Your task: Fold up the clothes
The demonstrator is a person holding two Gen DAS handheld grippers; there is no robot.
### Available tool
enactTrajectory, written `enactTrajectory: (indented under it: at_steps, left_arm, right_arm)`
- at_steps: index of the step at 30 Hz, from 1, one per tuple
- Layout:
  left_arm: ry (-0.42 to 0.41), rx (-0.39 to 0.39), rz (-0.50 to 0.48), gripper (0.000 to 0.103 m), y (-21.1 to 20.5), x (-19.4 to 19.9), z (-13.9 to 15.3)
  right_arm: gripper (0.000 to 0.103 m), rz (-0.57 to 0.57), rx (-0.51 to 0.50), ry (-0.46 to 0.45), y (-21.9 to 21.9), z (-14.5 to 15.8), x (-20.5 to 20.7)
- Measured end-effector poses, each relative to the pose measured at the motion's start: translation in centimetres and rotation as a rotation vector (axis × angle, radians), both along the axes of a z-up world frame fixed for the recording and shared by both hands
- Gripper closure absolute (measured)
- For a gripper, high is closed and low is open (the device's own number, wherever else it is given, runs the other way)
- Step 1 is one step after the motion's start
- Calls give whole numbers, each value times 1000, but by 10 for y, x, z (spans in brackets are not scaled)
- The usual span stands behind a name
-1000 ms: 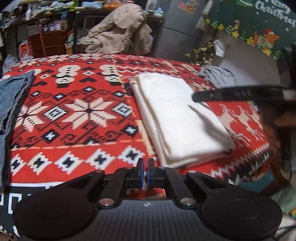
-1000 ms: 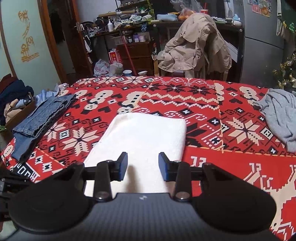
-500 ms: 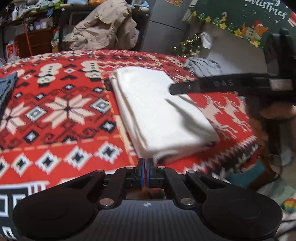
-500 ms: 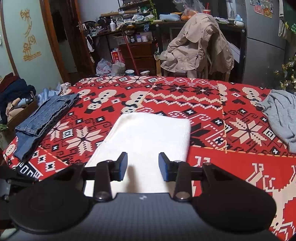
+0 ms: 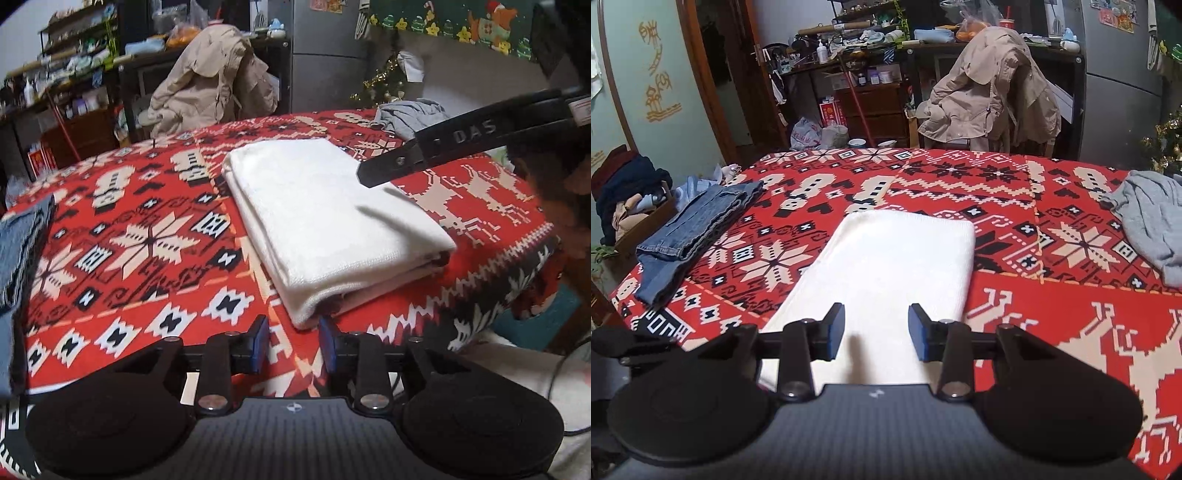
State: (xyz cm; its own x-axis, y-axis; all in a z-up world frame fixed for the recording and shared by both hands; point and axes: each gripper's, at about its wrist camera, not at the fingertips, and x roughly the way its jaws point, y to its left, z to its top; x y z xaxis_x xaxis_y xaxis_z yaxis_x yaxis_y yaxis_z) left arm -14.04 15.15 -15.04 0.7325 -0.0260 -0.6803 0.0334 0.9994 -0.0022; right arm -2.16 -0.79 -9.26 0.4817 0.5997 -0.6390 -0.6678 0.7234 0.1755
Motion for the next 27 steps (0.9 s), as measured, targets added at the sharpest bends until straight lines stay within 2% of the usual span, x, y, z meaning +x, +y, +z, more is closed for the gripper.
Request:
enactTrajectory:
  at_steps: [3,6,8,9,10,14,16,22,24,27]
  left_arm:
    - [-3,-33,40,86,-1,3,-1]
    - [-15,-27,63,86,-8,3,-1]
    - [-30,-20,69,89,-13,3,0]
    - [-38,-26,79,94,-13,3,0]
    - [-46,-52,99,96,-11,2,0]
    - [-36,-355,250,98,20,-2,-3]
    - [-31,-456,300,98,27,-5,-5]
    - [-20,-428,271,103,19,-17,-2]
    - [-24,-395,249,103,16,-22,0]
    - [-67,-304,227,103,10,-29,10]
  right_arm:
    - [60,-15,6,4,-10,1,-3]
    - [58,-32,18,16,-19,1,-6]
    - [58,-42,23,22,-24,0,-7]
    - [58,-47,25,24,-26,0,-8]
    - [58,-49,28,25,-28,1,-8]
    - [57,-53,42,18,-32,4,-13]
    - [56,-55,46,15,-35,5,-15]
    - [56,-64,53,14,-42,6,-19]
    - [56,-68,56,14,-45,6,-20]
    - [56,-70,60,16,-47,5,-21]
